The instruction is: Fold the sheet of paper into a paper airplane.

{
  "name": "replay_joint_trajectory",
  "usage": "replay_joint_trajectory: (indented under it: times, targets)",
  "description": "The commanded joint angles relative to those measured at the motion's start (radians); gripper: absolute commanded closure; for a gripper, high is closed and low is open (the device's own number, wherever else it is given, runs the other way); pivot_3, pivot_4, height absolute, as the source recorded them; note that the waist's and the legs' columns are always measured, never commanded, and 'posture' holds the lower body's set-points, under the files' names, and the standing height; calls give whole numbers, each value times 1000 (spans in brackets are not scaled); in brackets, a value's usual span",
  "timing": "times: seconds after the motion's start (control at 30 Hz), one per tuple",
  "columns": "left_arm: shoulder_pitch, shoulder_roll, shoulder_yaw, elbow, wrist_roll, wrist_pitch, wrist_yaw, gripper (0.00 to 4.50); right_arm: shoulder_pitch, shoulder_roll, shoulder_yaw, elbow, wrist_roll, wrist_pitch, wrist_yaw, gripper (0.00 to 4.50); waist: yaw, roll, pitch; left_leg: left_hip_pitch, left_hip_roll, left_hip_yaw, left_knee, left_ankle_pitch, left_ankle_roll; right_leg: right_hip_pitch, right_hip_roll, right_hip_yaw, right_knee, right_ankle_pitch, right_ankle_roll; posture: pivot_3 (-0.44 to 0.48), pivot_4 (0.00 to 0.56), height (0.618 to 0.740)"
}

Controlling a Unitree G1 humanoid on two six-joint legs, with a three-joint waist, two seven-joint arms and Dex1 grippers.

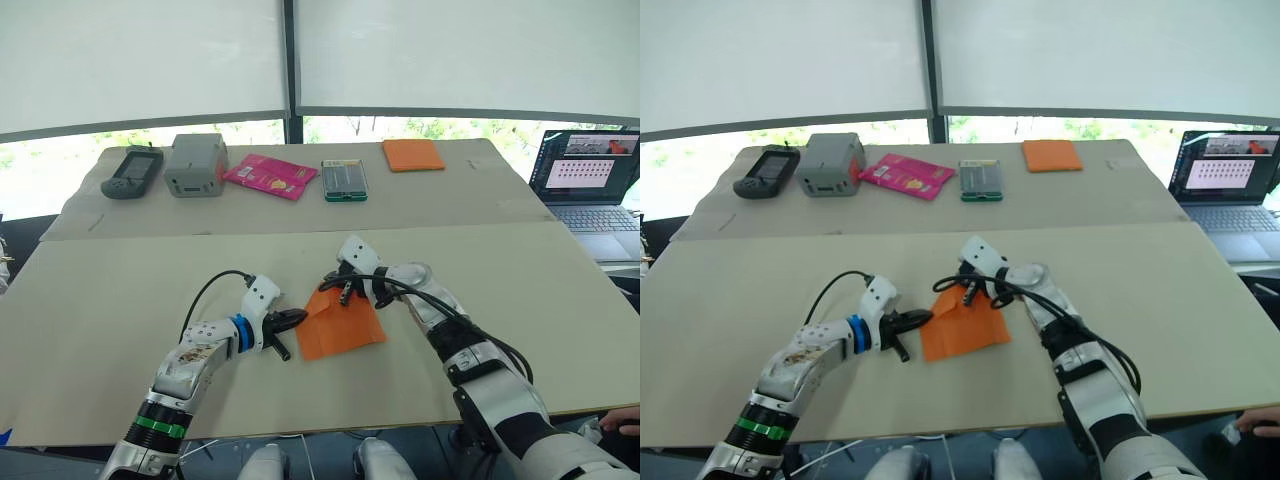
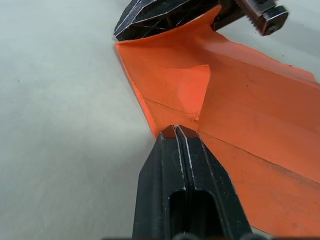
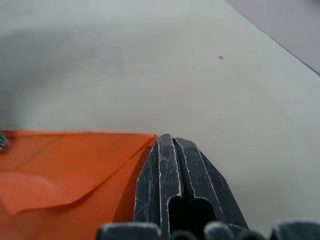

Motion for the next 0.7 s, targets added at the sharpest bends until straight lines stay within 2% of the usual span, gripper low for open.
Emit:
replay_joint_trajectory:
  times: [0.03,0.33,0.47,0.7]
  targets:
    - [24,4,-33,51,30,27,4,4482,-8,-9,-62,-169,97,84,46,4500,1,1,1,-1,0,0,0,0,0,-1,0,0,0,0,0,0,150,740]
    - [-20,-8,-34,78,28,12,-12,4482,67,-138,-42,-254,49,167,23,4500,7,1,1,-5,-1,-1,0,0,0,-3,-1,-1,-3,0,1,0,150,740]
    - [-36,-19,-32,93,25,5,-18,4482,110,-126,-28,-285,64,213,26,4500,5,1,1,-13,-1,0,0,0,0,-12,-1,-1,-1,4,-6,0,150,740]
    - [-82,-54,-42,149,25,-18,-33,4482,179,-93,48,-317,18,251,1,4500,3,1,1,-12,-1,0,0,0,0,-11,0,-1,-1,4,-5,0,150,740]
